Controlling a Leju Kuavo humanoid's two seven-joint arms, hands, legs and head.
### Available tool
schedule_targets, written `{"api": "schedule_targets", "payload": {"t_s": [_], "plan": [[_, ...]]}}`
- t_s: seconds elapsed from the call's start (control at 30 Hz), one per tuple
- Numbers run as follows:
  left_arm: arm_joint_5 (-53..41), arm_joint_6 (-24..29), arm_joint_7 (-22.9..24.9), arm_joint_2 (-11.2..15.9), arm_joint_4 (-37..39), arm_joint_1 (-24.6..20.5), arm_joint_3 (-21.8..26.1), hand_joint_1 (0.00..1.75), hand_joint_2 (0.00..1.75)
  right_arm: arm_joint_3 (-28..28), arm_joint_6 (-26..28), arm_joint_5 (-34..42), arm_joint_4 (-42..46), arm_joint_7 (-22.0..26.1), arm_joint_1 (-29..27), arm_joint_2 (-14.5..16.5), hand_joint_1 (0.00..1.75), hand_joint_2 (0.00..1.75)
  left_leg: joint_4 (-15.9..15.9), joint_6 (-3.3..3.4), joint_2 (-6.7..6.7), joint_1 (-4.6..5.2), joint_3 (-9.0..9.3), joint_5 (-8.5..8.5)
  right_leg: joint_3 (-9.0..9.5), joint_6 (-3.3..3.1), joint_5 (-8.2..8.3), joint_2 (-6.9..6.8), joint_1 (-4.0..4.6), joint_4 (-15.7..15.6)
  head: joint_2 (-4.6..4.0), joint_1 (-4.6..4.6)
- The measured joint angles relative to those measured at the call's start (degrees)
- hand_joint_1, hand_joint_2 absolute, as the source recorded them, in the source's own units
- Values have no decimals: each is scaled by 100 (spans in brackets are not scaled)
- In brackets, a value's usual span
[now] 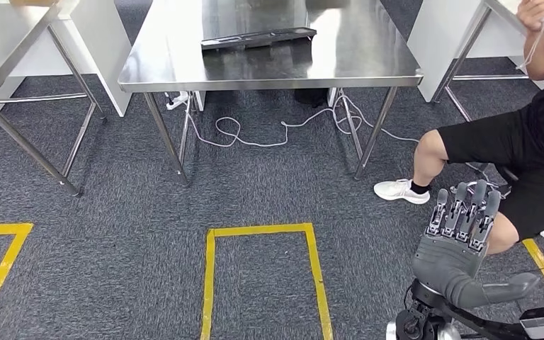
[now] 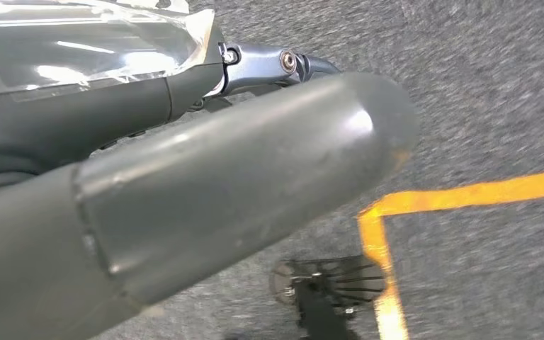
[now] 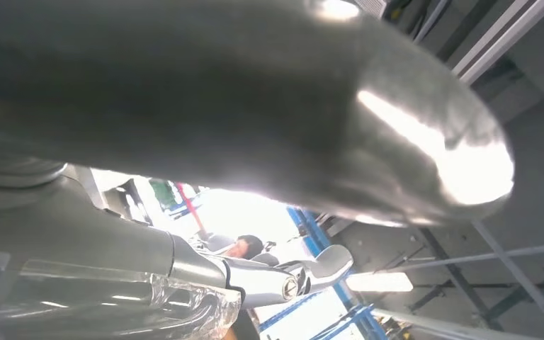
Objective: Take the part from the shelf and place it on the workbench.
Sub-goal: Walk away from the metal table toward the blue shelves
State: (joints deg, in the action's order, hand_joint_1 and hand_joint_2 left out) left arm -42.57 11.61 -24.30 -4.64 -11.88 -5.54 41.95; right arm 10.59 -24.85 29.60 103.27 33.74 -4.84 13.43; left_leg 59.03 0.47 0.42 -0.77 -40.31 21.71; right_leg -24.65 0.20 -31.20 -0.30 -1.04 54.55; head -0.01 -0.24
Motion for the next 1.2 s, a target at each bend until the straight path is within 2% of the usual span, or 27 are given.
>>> {"api": "schedule_targets", "payload": {"t_s": [0.07, 0.1, 0.13, 0.17, 0.2, 0.27, 0.33, 0.37, 0.47, 0.5, 0.53, 0.6, 0.63, 0.67, 0.7, 0.73, 0.77, 0.83, 0.87, 0.9, 0.97, 1.0, 1.07, 1.1, 1.13, 1.17, 1.2], "plan": [[-7, 3, 13, -3, 2, 13, 1, 0, 0, -44, -4, -13, -17, -3, 2, 16, 0, 0, 633, -46, -19, -16, -124, 685, -158, -90, 149, -22, -1, 6, 0, -19], [-9, 4, 17, -4, 2, 16, 1, 0, 0, -66, -5, -22, -26, -3, 4, 22, 0, 0, 1036, -68, -26, -22, -174, 937, -234, -110, 222, -29, 11, 15, 0, -24], [-10, 3, 21, -4, 2, 16, 1, 0, 0, -82, -6, -36, -37, -3, 6, 25, 0, 0, 1378, -85, -32, -28, -189, 1041, -319, -109, 292, -37, 22, 32, 0, -25], [-10, 3, 23, -4, 2, 16, 1, 0, 0, -94, -6, -50, -48, -3, 7, 25, 0, 0, 1570, -99, -32, -38, -143, 993, -407, -98, 353, -43, 27, 60, 1, -26], [-11, 2, 25, -4, 1, 15, 1, 0, 0, -102, -5, -64, -58, -3, 9, 25, 0, 0, 1554, -108, -31, -53, 2, 848, -500, -76, 404, -46, 25, 102, 0, -26], [-14, -1, 26, -4, 0, 7, 1, 0, 0, -110, -4, -79, -70, -3, 12, 25, 0, 0, 957, -117, -37, -89, 551, 656, -691, -23, 468, -47, 18, 220, 0, -30], [-17, -4, 26, -5, -1, -6, 1, 0, 0, -121, -4, -83, -72, -2, 28, 25, 0, 0, 227, -89, -67, -86, 1050, 774, -822, 45, 511, -53, 34, 338, 0, -26], [-19, -5, 27, -6, -1, -13, 1, 0, 0, -131, -4, -84, -72, -2, 39, 26, 0, 0, 36, -61, -82, -67, 1147, 861, -868, 89, 546, -58, 44, 370, 0, -23], [-21, -8, 28, -16, 2, -18, -1, 0, 0, -154, -3, -86, -73, -2, 54, 25, 0, 0, -64, 114, -65, -30, 1026, 781, -996, 206, 593, -53, 61, 437, 1, -16], [-21, -8, 28, -21, 2, -18, -1, 0, 0, -155, -2, -86, -74, -2, 52, 24, 0, 0, -79, 183, -48, -26, 944, 708, -1072, 194, 466, -43, 61, 553, 1, -6], [-21, -8, 28, -25, 3, -20, -1, 0, 0, -155, -1, -86, -76, -2, 50, 22, 0, 0, -91, 236, -32, -25, 845, 627, -1176, 159, 238, -32, 56, 780, 1, -1], [-23, -7, 28, -25, 2, -23, 1, 0, 0, -155, 1, -87, -82, -2, 48, 18, 0, 0, -89, 276, -14, -5, 650, 474, -1367, 98, -270, -17, 40, 1455, 1, 18], [-26, -8, 27, -24, 2, -22, 1, 0, 0, -155, 2, -91, -87, -2, 46, 14, 0, 0, -87, 277, -6, 1, 557, 393, -1406, 116, -403, -14, 36, 1781, 1, 19], [-31, -8, 26, -24, 2, -22, 1, 0, 0, -155, 4, -100, -93, -2, 44, 10, 0, 0, -83, 273, 3, 6, 466, 313, -1375, 165, -398, -11, 34, 1977, 1, 22], [-40, -9, 24, -25, 2, -21, 1, 0, 0, -157, 9, -118, -101, -2, 42, 7, 0, 0, -79, 265, 9, 9, 375, 232, -1257, 230, -285, -9, 34, 1999, 1, 25], [-53, -9, 22, -26, 2, -21, 1, 0, 0, -163, 27, -157, -107, -2, 41, 4, 0, 0, -76, 250, 12, 13, 289, 157, -1043, 281, -133, -8, 37, 1829, 1, 26], [-73, -9, 20, -28, 2, -24, 1, 0, 0, -177, 66, -231, -111, -2, 42, -2, 0, 0, -73, 231, 13, 16, 210, 86, -734, 291, -30, -8, 42, 1474, 1, 27], [-121, -7, 19, -32, 2, -27, -1, 0, 0, -240, 240, -602, -118, -7, 43, -26, 0, 0, -72, 170, 11, 37, 124, -35, -49, 203, -116, -10, 90, 515, 1, 15], [-146, -7, 20, -33, 2, -30, -1, 0, 0, -288, 352, -908, -133, -35, 42, -54, 0, 0, -82, 136, 16, 45, 119, -93, 157, 143, -211, -10, 115, 175, 1, 3], [-168, -10, 25, -33, 2, -31, -1, 0, 0, -355, 476, -1327, -176, -95, 38, -106, 0, 0, -101, 100, 21, 49, 124, -148, 247, 97, -270, -9, 143, -12, 1, -8], [-200, -26, 40, -27, 2, -31, -1, 0, 0, -543, 697, -2329, -399, -314, 23, -275, 0, 0, -118, 34, 24, 22, 110, -180, 184, 19, -188, -13, 95, -35, 1, -31], [-213, -39, 50, -24, 2, -28, 0, 0, 0, -666, 778, -2843, -592, -429, 8, -375, 0, 0, -47, 7, 15, 4, 73, -64, 150, -35, -129, -21, 64, -36, 1, -41], [-239, -66, 62, -16, 2, -20, 0, 0, 0, -929, 858, -3623, -1138, -590, -21, -556, 0, 0, 438, -43, -17, -24, -84, 452, 62, -121, -17, -44, 27, -39, 0, -61], [-248, -74, 67, -16, 2, -17, 1, 0, 0, -1046, 909, -3852, -1517, -649, -22, -641, 0, 0, 822, -70, -29, -29, -189, 717, 12, -143, 28, -53, 32, -35, 0, -69], [-257, -74, 70, -14, 2, -14, 3, 0, 0, -1127, 1021, -4001, -1973, -716, 7, -717, 0, 0, 1198, -96, -40, -35, -275, 875, -35, -140, 66, -63, 36, -29, 0, -73], [-268, -65, 74, -11, 2, -10, 6, 0, 0, -1160, 1207, -4098, -2509, -785, 72, -786, 0, 0, 1452, -118, -46, -44, -301, 900, -73, -124, 97, -71, 37, -19, -1, -74], [-285, -53, 76, -10, 2, -5, 15, 0, 0, -1149, 1453, -4169, -3108, -841, 172, -850, 0, 0, 1489, -133, -46, -56, -222, 817, -96, -108, 117, -79, 33, -4, 0, -74]]}}
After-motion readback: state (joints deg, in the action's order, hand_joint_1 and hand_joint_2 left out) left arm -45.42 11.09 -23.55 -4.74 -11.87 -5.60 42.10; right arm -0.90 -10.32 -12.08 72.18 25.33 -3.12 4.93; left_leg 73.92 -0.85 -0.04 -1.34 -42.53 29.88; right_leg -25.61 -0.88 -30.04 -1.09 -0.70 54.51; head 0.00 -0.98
